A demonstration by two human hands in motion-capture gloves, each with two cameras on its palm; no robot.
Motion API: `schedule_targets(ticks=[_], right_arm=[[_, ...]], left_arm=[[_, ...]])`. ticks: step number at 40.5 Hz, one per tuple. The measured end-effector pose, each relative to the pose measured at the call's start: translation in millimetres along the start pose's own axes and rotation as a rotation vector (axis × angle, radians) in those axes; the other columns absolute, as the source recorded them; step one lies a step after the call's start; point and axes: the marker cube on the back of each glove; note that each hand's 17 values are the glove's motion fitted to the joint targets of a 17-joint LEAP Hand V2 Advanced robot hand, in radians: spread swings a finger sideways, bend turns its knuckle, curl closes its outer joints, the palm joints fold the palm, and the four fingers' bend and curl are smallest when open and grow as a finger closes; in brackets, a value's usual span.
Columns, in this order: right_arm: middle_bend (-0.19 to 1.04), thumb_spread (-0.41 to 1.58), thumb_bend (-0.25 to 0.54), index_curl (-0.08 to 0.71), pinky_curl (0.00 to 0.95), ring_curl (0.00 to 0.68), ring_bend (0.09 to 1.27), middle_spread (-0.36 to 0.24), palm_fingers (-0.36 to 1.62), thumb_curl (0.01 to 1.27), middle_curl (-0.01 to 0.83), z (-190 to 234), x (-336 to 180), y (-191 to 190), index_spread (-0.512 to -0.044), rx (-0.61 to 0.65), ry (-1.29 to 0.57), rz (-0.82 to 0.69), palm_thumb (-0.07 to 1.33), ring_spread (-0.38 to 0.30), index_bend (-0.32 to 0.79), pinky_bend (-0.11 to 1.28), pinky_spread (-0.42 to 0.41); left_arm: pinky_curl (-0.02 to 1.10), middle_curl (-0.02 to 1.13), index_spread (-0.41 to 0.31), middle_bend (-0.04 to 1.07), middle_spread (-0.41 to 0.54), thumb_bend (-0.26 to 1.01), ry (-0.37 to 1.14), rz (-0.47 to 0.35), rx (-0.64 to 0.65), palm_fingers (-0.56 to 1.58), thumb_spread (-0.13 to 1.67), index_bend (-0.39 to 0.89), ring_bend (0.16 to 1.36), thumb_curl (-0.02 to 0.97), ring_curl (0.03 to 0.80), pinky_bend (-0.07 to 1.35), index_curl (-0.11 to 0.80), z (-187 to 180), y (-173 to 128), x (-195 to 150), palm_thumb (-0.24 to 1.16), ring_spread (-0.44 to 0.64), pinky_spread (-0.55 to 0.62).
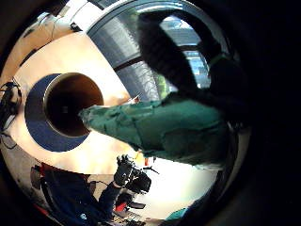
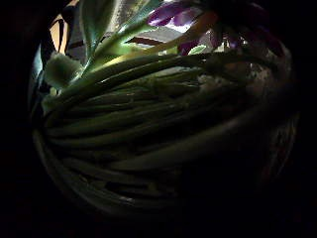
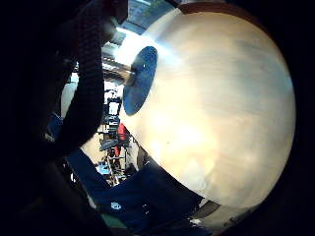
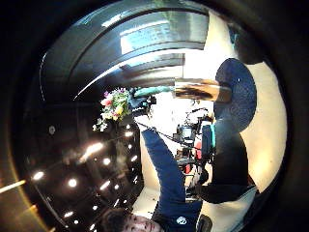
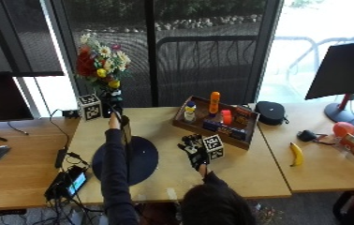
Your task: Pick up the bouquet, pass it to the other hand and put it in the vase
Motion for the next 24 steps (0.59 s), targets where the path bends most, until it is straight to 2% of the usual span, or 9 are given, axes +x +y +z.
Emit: schedule_targets(ticks=[2,4,5,6,8,11,14,19,24], right_arm=[[0.13,1.12,-0.016,0.469,0.381,0.366,0.22,-0.009,0.51,0.48,0.254,3,6,-4,-0.244,-0.001,-0.003,-0.076,0.90,0.005,0.27,0.26,0.262],[0.13,1.12,-0.016,0.469,0.380,0.365,0.22,-0.009,0.51,0.48,0.253,4,0,-1,-0.243,-0.043,-0.054,-0.066,0.90,0.005,0.27,0.26,0.262],[0.13,1.12,-0.014,0.470,0.380,0.365,0.22,-0.009,0.51,0.48,0.252,5,-3,1,-0.244,-0.070,-0.082,-0.044,0.90,0.009,0.27,0.26,0.262],[0.13,1.12,-0.014,0.470,0.379,0.364,0.22,-0.009,0.51,0.48,0.252,5,-5,2,-0.244,-0.093,-0.100,-0.023,0.91,0.009,0.27,0.26,0.262],[0.13,1.12,-0.015,0.470,0.378,0.362,0.22,-0.009,0.51,0.48,0.250,4,-2,4,-0.244,-0.125,-0.102,0.017,0.91,0.011,0.28,0.26,0.262],[0.13,1.12,-0.015,0.470,0.377,0.361,0.21,-0.009,0.51,0.48,0.248,2,3,11,-0.243,-0.177,-0.114,0.099,0.91,0.014,0.29,0.26,0.262],[0.13,1.12,-0.012,0.472,0.375,0.359,0.21,-0.005,0.51,0.49,0.247,-1,10,18,-0.243,-0.204,-0.145,0.126,0.91,0.021,0.29,0.25,0.263],[0.13,1.12,-0.016,0.474,0.375,0.357,0.20,-0.003,0.50,0.49,0.242,-5,31,21,-0.239,-0.182,-0.107,0.140,0.91,0.025,0.30,0.26,0.264],[0.13,1.12,-0.019,0.468,0.378,0.353,0.19,-0.002,0.47,0.49,0.238,6,30,28,-0.243,-0.240,-0.083,0.040,0.91,0.039,0.28,0.28,0.264]], left_arm=[[0.30,0.59,-0.246,0.49,-0.250,-0.05,-0.004,-0.010,-0.022,1.06,0.34,0.26,0.42,0.771,0.469,0.12,0.617,-2,-5,-10,0.99,-0.30,-0.13],[0.29,0.59,-0.243,0.50,-0.257,-0.07,-0.026,-0.026,-0.072,1.01,0.47,0.24,0.42,0.741,0.472,0.10,0.616,-6,-10,-24,0.90,-0.30,-0.11],[0.26,0.57,-0.197,0.42,-0.209,-0.16,-0.055,-0.033,-0.118,0.46,0.58,0.18,0.27,0.675,0.428,0.04,0.601,-11,-12,-34,0.74,-0.16,0.07],[0.32,0.63,-0.164,0.40,-0.160,-0.16,-0.102,-0.039,-0.182,0.24,0.61,0.15,0.29,0.650,0.517,0.13,0.617,-17,-13,-48,0.68,-0.09,0.13],[0.38,0.62,-0.070,0.23,0.009,-0.15,-0.240,-0.055,-0.346,-0.18,0.65,-0.03,0.37,0.605,0.569,0.32,0.551,-35,-16,-86,0.57,0.05,0.23],[0.33,0.50,0.000,0.09,0.157,-0.08,-0.429,-0.113,-0.542,-0.19,0.71,-0.05,0.36,0.570,0.460,0.35,0.449,-69,-16,-155,0.55,0.20,0.33],[0.31,0.40,0.046,0.11,0.258,-0.04,-0.483,-0.153,-0.597,-0.19,0.76,-0.03,0.39,0.547,0.400,0.37,0.378,-98,-7,-199,0.58,0.30,0.39],[0.32,0.36,0.085,0.13,0.345,-0.03,-0.536,-0.070,-0.632,-0.20,0.81,0.00,0.46,0.511,0.383,0.41,0.298,-119,21,-212,0.59,0.42,0.45],[0.32,0.33,0.097,0.15,0.392,-0.03,-0.762,0.055,-0.647,-0.21,0.84,0.01,0.50,0.479,0.382,0.43,0.235,-109,31,-224,0.59,0.48,0.48]])
